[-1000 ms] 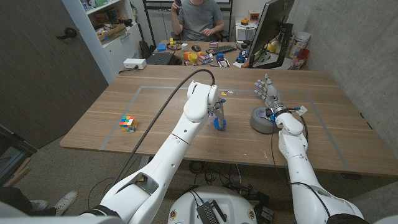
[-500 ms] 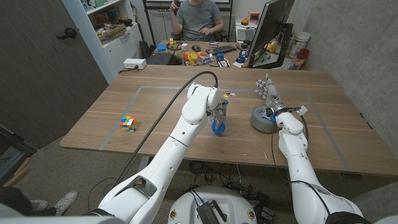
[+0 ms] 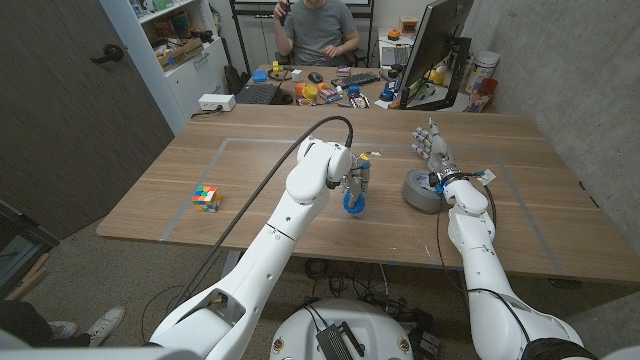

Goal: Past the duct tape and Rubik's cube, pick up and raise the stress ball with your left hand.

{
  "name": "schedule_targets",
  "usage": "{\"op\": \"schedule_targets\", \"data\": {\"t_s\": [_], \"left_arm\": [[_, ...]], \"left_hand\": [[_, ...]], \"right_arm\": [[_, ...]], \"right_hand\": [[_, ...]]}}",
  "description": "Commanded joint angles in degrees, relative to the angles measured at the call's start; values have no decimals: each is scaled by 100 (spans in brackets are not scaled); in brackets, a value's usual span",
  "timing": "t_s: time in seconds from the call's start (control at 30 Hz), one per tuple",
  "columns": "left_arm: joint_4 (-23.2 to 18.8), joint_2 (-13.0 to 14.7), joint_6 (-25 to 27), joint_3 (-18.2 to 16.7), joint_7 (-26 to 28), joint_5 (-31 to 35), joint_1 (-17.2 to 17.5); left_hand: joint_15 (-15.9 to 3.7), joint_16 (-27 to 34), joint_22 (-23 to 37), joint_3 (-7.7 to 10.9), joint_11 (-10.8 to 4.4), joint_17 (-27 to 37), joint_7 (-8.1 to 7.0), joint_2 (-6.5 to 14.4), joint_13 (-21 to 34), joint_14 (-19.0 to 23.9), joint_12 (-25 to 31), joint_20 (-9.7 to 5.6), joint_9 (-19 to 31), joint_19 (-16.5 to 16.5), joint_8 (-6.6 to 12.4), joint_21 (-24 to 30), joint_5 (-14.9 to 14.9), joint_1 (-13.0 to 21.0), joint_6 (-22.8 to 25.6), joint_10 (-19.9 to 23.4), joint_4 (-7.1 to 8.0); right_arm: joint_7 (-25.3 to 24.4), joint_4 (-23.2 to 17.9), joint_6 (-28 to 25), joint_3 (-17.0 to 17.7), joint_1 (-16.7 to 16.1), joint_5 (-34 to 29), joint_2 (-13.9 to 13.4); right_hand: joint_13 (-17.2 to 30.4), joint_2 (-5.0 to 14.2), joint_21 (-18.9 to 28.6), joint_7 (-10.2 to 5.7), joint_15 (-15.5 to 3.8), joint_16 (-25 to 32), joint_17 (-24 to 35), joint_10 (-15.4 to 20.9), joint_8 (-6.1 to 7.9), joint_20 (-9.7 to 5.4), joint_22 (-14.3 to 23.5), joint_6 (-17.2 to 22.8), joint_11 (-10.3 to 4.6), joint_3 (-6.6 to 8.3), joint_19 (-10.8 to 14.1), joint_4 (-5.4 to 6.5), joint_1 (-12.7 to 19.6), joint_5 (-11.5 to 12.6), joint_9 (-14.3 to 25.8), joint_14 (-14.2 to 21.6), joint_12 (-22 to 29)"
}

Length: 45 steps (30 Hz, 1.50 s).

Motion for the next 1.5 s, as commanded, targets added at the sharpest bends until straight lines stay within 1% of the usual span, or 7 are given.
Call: {"op": "schedule_targets", "data": {"t_s": [0.03,0.17,0.47,0.6,0.8,0.9,1.5], "left_arm": [[-203,-67,78,-84,259,87,1],[-438,-148,153,-193,368,75,-26],[-936,-293,266,-208,423,330,-51],[-1134,-544,407,-355,307,222,-101],[-1348,-698,423,-432,236,189,-274],[-1419,-782,457,-396,74,313,-400],[-1996,-1044,442,-141,-496,1368,-705]], "left_hand": [[-1106,9,20,90,-184,236,109,347,1549,802,-2,-323,729,-22,25,66,35,408,207,1164,126],[-1107,-5,28,93,-184,257,116,349,1549,804,-2,-318,715,-50,19,81,42,405,213,1184,138],[-1106,-61,49,92,-194,339,112,318,1490,846,-38,-293,823,-154,206,142,73,371,533,1267,172],[-1105,-75,50,94,-196,357,142,307,1489,853,-40,-286,838,-170,209,156,80,364,524,1288,177],[-1104,-113,46,115,-202,395,224,306,1445,866,-74,-255,732,-167,152,197,110,358,576,1325,189],[-1103,-134,41,125,-202,419,238,288,1413,884,-93,-242,658,-163,116,225,122,360,620,1365,187],[-1103,-189,20,158,-200,486,217,286,1426,927,-116,-216,537,-211,22,266,140,349,612,1371,203]], "right_arm": [[9,27,35,9,16,-22,-11],[5,-6,55,3,-3,-26,-6],[-1,-64,85,-22,-34,-26,1],[6,-51,139,-33,-43,-19,-4],[58,-100,136,-60,-71,0,-17],[50,-190,49,-68,-100,2,-3],[135,-140,189,-95,-97,48,-64]], "right_hand": [[23,77,-15,-9,-33,-14,29,-18,24,-23,14,-19,-15,11,-5,-14,44,37,18,-30,7],[23,77,-15,-8,-33,-12,29,-15,25,-28,14,-19,5,11,-7,-15,43,37,18,-32,9],[24,79,-35,-8,-29,-13,29,-16,28,-29,13,-20,-21,12,-67,-16,42,37,17,-46,12],[24,79,-40,-8,-24,-18,29,-23,30,-33,13,-16,-3,12,-89,-16,41,37,17,-63,10],[24,80,-42,-6,-28,-20,28,-24,29,-33,13,-20,4,12,-100,-17,41,37,17,-75,11],[24,78,-38,-4,-25,-22,28,-40,26,83,12,-30,-2,12,-99,-19,41,36,17,-92,6],[23,74,-36,-5,-3,-27,27,-80,23,65,10,-52,-4,12,-117,-24,43,35,17,-138,-4]]}}
